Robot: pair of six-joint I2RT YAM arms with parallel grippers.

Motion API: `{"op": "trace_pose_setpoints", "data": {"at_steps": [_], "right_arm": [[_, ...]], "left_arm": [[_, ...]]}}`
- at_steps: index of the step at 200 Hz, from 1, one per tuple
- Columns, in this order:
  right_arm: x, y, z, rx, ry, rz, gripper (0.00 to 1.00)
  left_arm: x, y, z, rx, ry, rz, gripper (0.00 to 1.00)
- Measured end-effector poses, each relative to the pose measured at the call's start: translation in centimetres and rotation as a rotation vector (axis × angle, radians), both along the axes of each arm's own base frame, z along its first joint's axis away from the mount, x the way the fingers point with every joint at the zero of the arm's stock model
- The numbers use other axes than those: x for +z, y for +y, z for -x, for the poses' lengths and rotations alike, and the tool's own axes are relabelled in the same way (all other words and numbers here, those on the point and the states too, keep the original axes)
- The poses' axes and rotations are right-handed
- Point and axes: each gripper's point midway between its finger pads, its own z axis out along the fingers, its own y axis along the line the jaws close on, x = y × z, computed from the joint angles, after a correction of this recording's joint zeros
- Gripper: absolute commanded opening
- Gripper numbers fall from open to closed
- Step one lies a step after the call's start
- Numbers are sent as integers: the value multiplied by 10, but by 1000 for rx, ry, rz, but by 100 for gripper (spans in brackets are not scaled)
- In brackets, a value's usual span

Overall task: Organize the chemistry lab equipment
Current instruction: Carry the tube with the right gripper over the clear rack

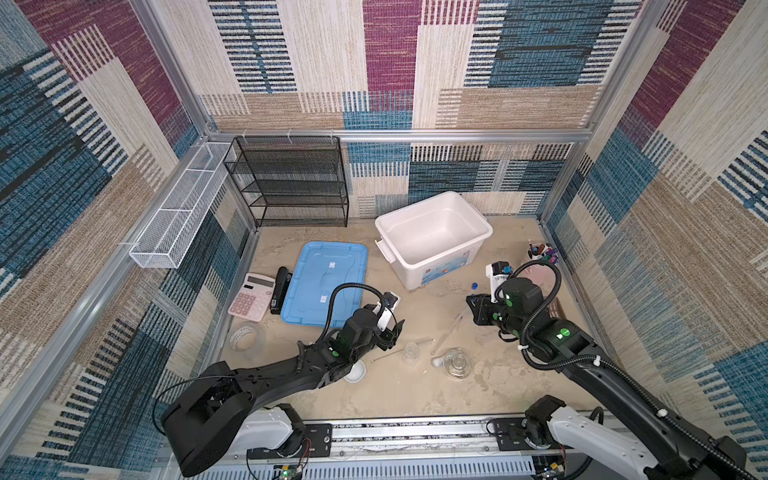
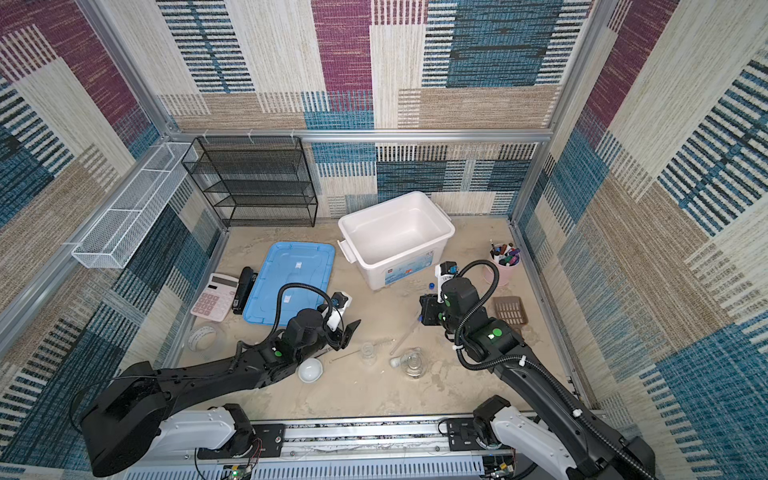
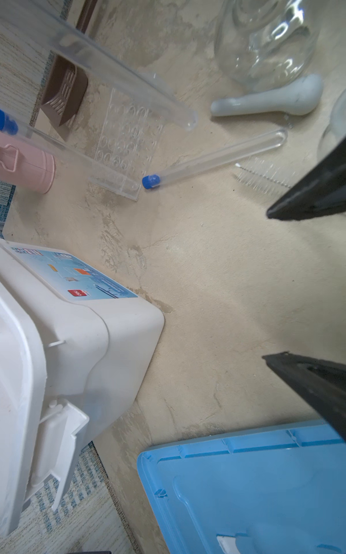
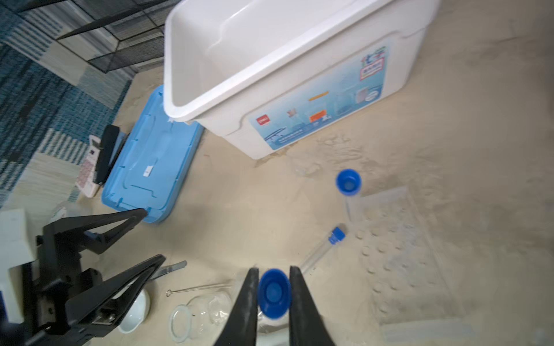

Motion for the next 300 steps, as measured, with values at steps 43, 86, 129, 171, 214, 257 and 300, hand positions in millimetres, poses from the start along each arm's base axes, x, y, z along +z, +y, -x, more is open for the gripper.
{"op": "trace_pose_setpoints", "data": {"at_steps": [43, 86, 129, 171, 214, 257, 300], "right_arm": [[-3, -31, -3, -134, 6, 118, 18], [-1, -46, -7, -198, -30, 178, 16], [-6, -49, -12, -211, -77, 227, 16], [-4, -48, -17, -220, -134, 231, 15], [-8, -46, -22, -224, -150, 238, 16], [-11, -44, -25, -215, -150, 250, 15], [-14, -44, -25, -213, -147, 254, 15]], "left_arm": [[-3, -2, -2, 0, 8, -8, 72], [-4, -4, -4, 2, 14, -10, 72], [-7, -5, -5, 6, 27, -11, 72], [-9, -6, -5, 8, 32, -12, 72], [-11, -5, -5, 8, 39, -18, 72], [-13, -5, -4, 9, 46, -21, 72], [-16, -3, -3, 10, 55, -27, 72]]}}
